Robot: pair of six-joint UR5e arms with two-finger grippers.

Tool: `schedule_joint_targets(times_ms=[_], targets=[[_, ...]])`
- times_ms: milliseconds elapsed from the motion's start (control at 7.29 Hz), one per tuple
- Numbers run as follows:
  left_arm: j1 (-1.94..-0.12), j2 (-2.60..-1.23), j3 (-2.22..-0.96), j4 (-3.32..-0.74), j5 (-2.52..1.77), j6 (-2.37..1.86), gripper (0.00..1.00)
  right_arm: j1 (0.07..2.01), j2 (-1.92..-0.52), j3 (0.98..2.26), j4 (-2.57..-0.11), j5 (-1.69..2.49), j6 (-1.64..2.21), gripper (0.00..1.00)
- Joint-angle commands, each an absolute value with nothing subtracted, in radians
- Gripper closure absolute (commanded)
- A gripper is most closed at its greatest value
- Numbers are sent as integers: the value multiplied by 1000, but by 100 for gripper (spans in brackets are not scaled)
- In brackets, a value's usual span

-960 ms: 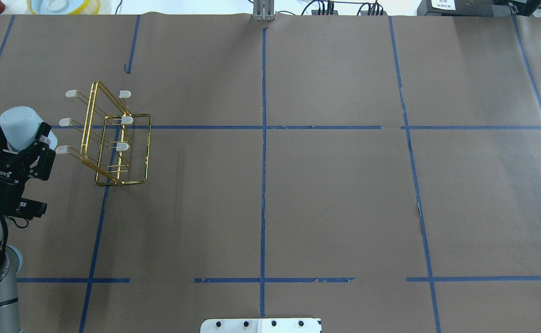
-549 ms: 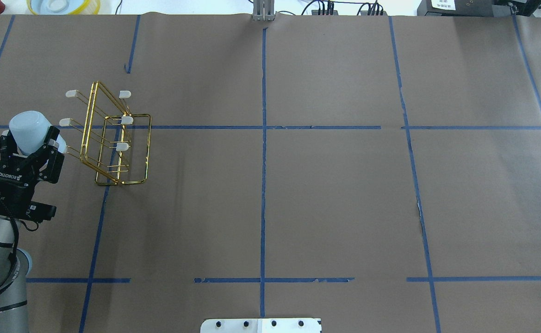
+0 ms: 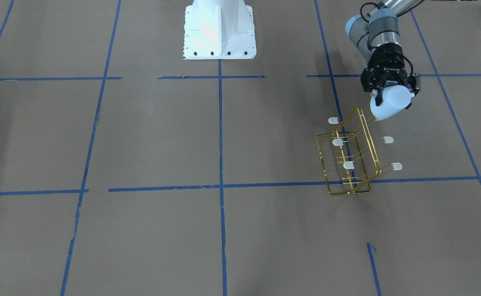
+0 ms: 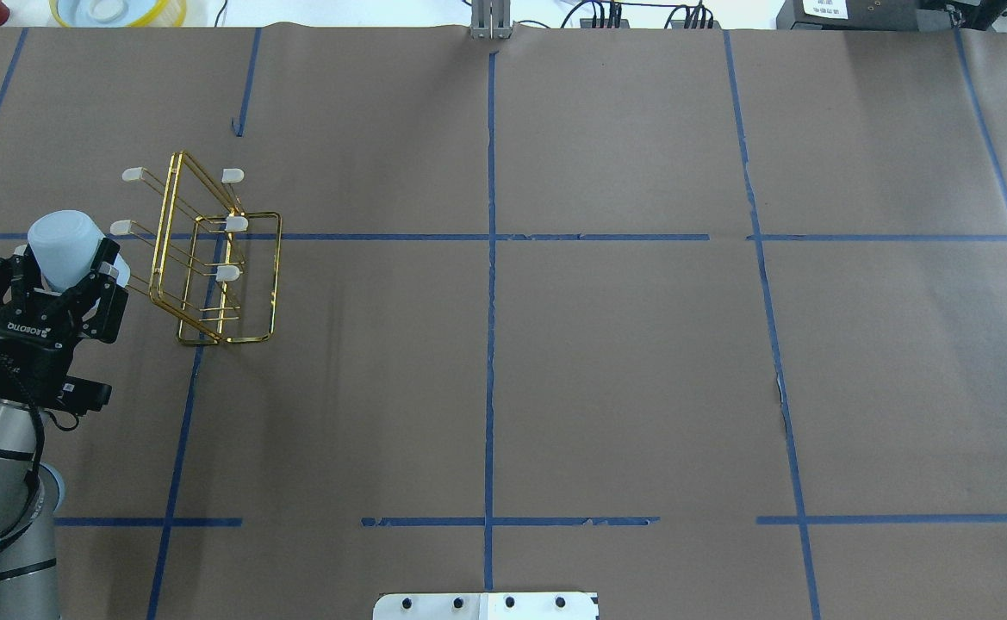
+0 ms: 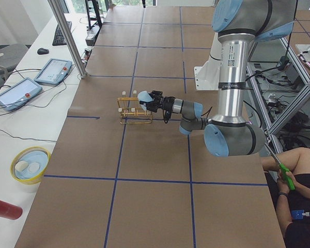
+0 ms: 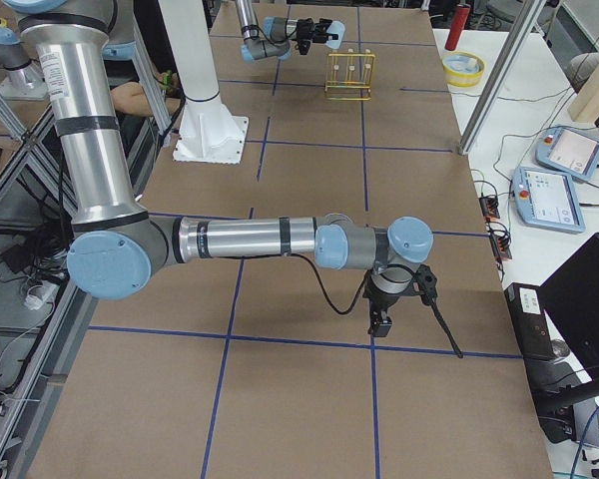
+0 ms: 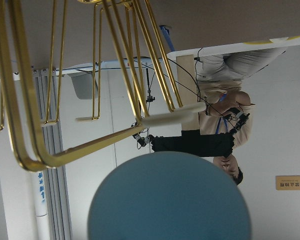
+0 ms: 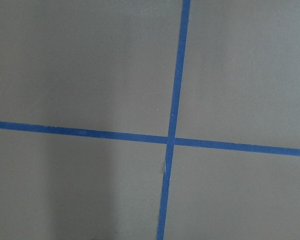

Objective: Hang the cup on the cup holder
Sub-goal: 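Move the tipped cup with the left gripper onto a white peg of the gold rack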

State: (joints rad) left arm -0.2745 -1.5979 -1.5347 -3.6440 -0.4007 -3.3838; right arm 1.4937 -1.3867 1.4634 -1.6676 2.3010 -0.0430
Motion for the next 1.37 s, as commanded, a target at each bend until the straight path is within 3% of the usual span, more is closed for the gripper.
schedule_joint_targets(times_ms=[0,1234], targets=[[-275,-1598,-1519,-3642,-402,-3387,100,1494,-1387,1463,-1669,2301,-43,0],[-288,-1628,-1470,-3577,-408,-3441,100,1493,-1387,1463,-1669,2301,-43,0]])
